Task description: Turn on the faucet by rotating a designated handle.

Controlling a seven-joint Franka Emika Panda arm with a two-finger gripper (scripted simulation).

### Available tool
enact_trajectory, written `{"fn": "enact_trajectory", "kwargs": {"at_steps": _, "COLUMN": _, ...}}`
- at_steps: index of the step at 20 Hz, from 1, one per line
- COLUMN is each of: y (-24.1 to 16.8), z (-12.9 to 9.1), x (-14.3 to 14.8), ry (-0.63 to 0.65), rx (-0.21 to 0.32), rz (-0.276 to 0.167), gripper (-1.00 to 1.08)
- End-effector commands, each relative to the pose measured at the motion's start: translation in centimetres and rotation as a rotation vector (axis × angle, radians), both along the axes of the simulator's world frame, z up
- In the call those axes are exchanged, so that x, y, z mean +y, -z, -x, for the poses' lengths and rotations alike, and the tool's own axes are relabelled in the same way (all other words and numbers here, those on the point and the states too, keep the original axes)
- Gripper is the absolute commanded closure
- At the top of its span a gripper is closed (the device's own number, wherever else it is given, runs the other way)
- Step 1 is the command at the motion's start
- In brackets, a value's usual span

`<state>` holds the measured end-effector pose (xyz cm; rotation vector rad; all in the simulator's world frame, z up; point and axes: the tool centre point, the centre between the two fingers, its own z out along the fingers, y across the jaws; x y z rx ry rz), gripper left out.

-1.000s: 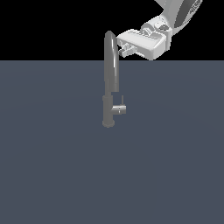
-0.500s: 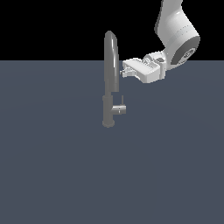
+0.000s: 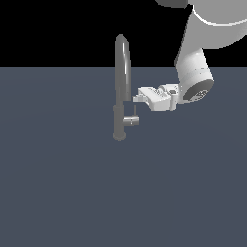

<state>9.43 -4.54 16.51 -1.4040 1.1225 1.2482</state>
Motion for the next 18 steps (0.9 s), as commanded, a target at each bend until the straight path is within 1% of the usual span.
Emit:
{"fn": "enact_trajectory", "kwargs": {"at_steps": 1, "y": 1.2, "z": -0.2, "x": 0.2, "ry": 0.027, "rx": 0.029, "rz": -0.027, "gripper": 1.08}}
{"fn": "enact_trajectory", "kwargs": {"at_steps": 4, "y": 2.3, "z": -0.3, "x": 0.3, "ry": 0.048, "rx": 0.053, "rz": -0.049, "gripper": 1.08}}
{"fn": "enact_trajectory", "kwargs": {"at_steps": 7, "y": 2.8, "z": -0.4, "x": 0.4, "ry": 0.059, "rx": 0.065, "rz": -0.059, "gripper": 1.08}}
{"fn": "enact_trajectory", "kwargs": {"at_steps": 16, "y": 2.7, "z": -0.4, "x": 0.5, "ry": 0.057, "rx": 0.062, "rz": -0.057, "gripper": 1.08}}
{"fn": "enact_trajectory", "kwargs": {"at_steps": 18, "y": 2.6, "z": 0.0, "x": 0.4, "ry": 0.057, "rx": 0.062, "rz": -0.057, "gripper": 1.08}}
